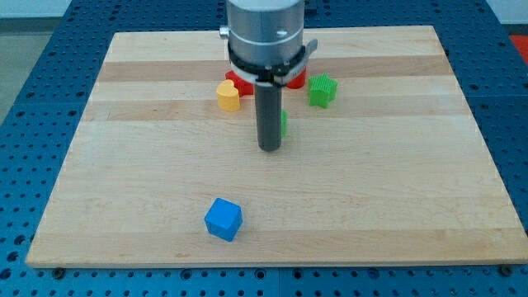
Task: Slightly move the blue cube
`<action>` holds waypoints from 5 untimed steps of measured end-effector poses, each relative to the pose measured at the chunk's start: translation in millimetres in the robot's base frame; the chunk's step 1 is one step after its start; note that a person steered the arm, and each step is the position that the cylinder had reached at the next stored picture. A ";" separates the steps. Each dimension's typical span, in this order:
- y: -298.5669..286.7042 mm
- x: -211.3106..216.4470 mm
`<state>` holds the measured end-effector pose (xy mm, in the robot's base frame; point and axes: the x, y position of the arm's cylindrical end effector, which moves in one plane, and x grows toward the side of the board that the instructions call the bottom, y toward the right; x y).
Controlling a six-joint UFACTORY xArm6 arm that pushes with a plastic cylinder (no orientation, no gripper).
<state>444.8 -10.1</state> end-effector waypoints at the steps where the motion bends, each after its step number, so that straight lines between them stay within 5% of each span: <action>1: 0.0 -23.9; 3: -17.7 3.5; 5: -50.9 -23.0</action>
<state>421.9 -61.0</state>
